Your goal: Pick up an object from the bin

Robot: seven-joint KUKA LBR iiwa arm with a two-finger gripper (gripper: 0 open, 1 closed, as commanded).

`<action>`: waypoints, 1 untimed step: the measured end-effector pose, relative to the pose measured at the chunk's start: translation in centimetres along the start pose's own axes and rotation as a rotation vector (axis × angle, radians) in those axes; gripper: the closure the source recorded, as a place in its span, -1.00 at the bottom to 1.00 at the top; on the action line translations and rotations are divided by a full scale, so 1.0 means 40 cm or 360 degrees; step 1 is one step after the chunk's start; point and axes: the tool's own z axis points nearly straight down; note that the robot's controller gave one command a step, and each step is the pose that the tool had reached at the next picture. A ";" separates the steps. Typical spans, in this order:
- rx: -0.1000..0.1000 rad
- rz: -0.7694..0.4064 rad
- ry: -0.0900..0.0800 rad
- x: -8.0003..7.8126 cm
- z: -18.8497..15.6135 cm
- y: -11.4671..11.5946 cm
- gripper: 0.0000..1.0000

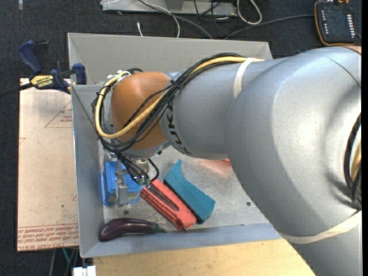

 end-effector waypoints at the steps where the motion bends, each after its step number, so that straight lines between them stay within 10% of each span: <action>1: -0.0022 -0.0174 -0.0011 -0.022 0.044 -0.025 -1.00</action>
Offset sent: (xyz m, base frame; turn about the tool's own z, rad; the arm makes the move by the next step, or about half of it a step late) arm 0.0088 -0.0095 -0.0299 0.0674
